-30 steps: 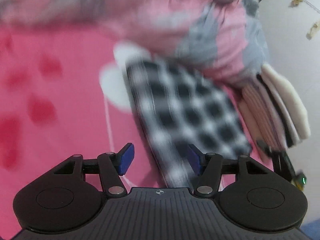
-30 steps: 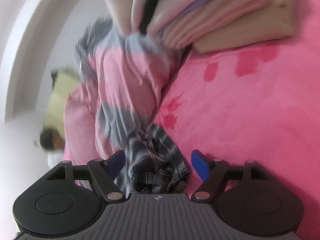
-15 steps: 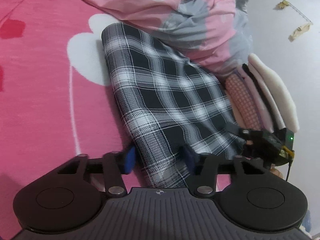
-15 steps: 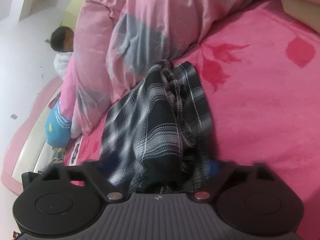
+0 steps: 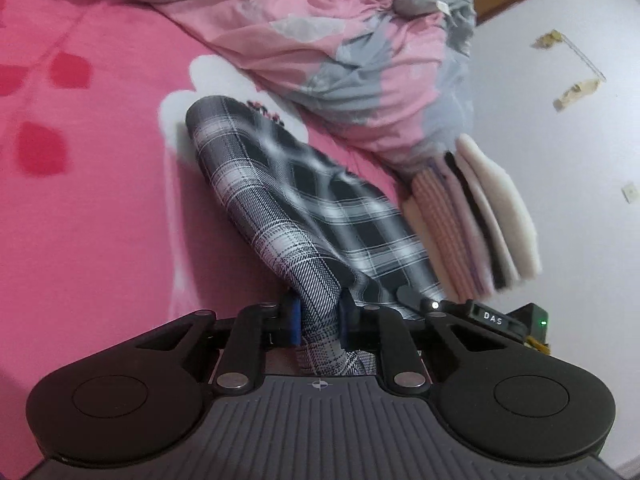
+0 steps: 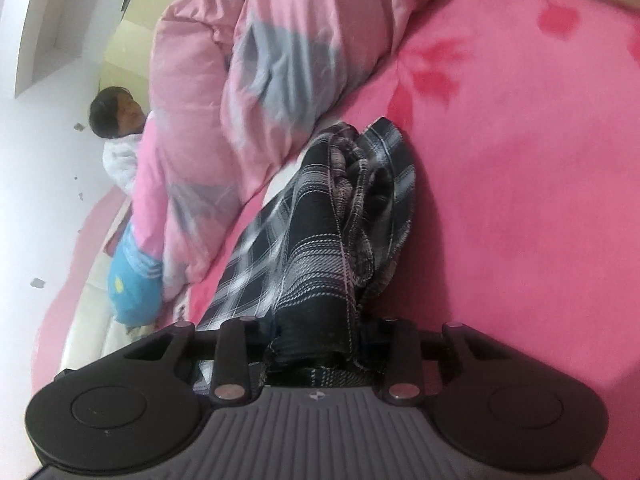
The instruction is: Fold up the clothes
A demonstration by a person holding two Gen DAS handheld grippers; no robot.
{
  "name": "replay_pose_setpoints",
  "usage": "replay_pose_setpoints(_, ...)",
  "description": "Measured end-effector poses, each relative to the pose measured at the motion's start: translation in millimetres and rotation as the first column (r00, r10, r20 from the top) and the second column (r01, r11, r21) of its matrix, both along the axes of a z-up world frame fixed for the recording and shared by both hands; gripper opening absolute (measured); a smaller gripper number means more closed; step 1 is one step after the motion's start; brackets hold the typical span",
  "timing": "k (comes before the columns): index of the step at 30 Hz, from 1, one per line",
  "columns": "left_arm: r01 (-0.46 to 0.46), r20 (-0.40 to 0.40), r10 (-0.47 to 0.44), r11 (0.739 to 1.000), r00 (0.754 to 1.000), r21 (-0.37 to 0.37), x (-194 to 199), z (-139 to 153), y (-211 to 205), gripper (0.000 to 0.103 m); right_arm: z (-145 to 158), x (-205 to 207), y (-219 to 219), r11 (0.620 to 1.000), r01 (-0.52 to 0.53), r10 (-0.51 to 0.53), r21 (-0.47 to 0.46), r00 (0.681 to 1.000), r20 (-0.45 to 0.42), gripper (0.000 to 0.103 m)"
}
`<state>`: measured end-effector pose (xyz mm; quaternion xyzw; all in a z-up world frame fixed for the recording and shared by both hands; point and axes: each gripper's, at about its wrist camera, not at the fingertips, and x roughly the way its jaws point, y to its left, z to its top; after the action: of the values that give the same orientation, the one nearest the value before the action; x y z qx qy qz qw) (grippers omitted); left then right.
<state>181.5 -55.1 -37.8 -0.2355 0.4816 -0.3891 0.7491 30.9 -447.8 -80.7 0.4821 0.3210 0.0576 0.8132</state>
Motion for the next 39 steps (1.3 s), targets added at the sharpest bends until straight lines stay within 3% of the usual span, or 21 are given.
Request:
replay_pose_setpoints(5, 0.076, -0.042, -0.073, 0.994, 0.996, 0.078, -73.9, 16.6, 57.5, 0.015, -0.8, -74.7, 72.4, 0.996, -0.015, 0.014, 0.089, 1.0, 0.011, 0.036)
replay_pose_setpoints(9, 0.071, -0.056, -0.065, 0.99, 0.996, 0.121, -110.2, 3.2, 100.0, 0.016, -7.8, -129.3, 132.1, 0.994, -0.031, 0.03, 0.101, 1.0, 0.007, 0.036)
replay_pose_setpoints(13, 0.08, 0.029, -0.089, 0.969, 0.996, 0.235, -123.5, -13.3, 102.9, 0.028, -18.3, -149.9, 163.4, 0.998, -0.002, 0.004, -0.06, 1.0, 0.023, 0.047)
replay_pose_setpoints(15, 0.071, 0.058, -0.087, 0.969, 0.995, 0.236, -123.2, -7.5, 106.0, 0.03, -13.7, -156.2, 162.4, 0.998, 0.006, -0.005, -0.06, 1.0, 0.028, 0.053)
replay_pose_setpoints(17, 0.048, 0.099, -0.073, 0.97, 0.992, 0.236, -123.3, 1.6, 112.0, 0.036, 2.6, -167.8, 155.1, 0.994, 0.016, -0.014, -0.109, 1.0, 0.011, 0.069)
replay_pose_setpoints(19, 0.011, 0.155, -0.05, 0.97, 0.987, 0.243, -124.5, 11.4, 119.3, 0.043, 23.4, -182.8, 145.4, 0.98, 0.045, -0.042, -0.194, 0.999, 0.021, 0.077)
replay_pose_setpoints(22, -0.043, 0.236, -0.022, 0.962, 0.971, 0.268, -121.3, 20.6, 114.9, 0.044, 52.4, -186.8, 132.2, 0.953, 0.075, -0.053, -0.293, 0.995, 0.084, 0.078)
replay_pose_setpoints(25, -0.087, 0.304, -0.012, 0.947, 0.953, 0.31, -120.1, 21.5, 94.4, 0.044, 54.4, -165.8, 129.8, 0.95, 0.076, -0.045, -0.303, 0.993, 0.108, 0.076)
replay_pose_setpoints(31, -0.087, 0.419, -0.099, 0.912, 0.903, 0.401, -118.7, 21.6, 43.6, 0.044, 42.5, -118.2, 130.0, 0.953, 0.059, -0.021, -0.296, 0.991, 0.129, 0.051)
replay_pose_setpoints(36, -0.059, 0.46, -0.183, 0.884, 0.869, 0.463, -115.2, 16.8, 11.1, 0.044, 32.5, -78.6, 130.2, 0.956, 0.045, -0.002, -0.29, 0.989, 0.147, 0.048)
replay_pose_setpoints(39, -0.058, 0.465, -0.203, 0.872, 0.862, 0.486, -112.7, 11.8, 0.2, 0.044, 26.5, -63.3, 128.8, 0.957, 0.044, 0.002, -0.286, 0.987, 0.159, 0.036)
